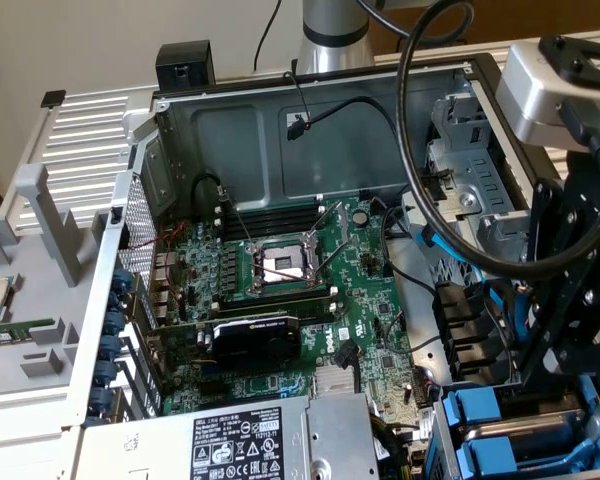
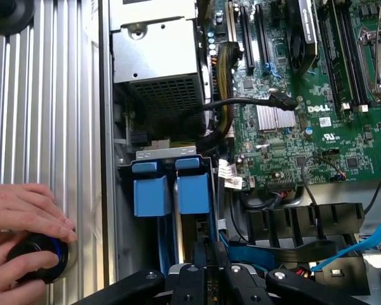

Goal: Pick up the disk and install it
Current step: 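Insert the first disk wire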

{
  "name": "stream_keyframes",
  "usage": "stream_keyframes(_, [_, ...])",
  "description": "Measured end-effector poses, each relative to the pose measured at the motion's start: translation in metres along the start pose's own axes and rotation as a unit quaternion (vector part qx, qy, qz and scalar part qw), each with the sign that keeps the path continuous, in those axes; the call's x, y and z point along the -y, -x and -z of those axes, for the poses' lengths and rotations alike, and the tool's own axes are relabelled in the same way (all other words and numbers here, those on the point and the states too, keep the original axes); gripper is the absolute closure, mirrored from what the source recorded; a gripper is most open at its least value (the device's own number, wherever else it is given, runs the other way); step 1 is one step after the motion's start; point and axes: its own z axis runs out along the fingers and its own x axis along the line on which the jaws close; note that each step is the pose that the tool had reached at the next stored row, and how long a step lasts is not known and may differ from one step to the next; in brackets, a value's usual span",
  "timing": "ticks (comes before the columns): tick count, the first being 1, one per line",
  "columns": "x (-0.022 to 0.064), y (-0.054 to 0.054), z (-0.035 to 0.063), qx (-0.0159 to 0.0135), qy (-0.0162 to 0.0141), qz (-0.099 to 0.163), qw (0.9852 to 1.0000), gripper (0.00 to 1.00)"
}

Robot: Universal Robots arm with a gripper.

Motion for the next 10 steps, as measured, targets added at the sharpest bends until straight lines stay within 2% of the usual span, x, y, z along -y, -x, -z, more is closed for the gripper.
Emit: stream_keyframes(10, [0.0002, 0.0006, -0.0014, 0.0001, 0.0, 0.0, 1.0, 0.83])
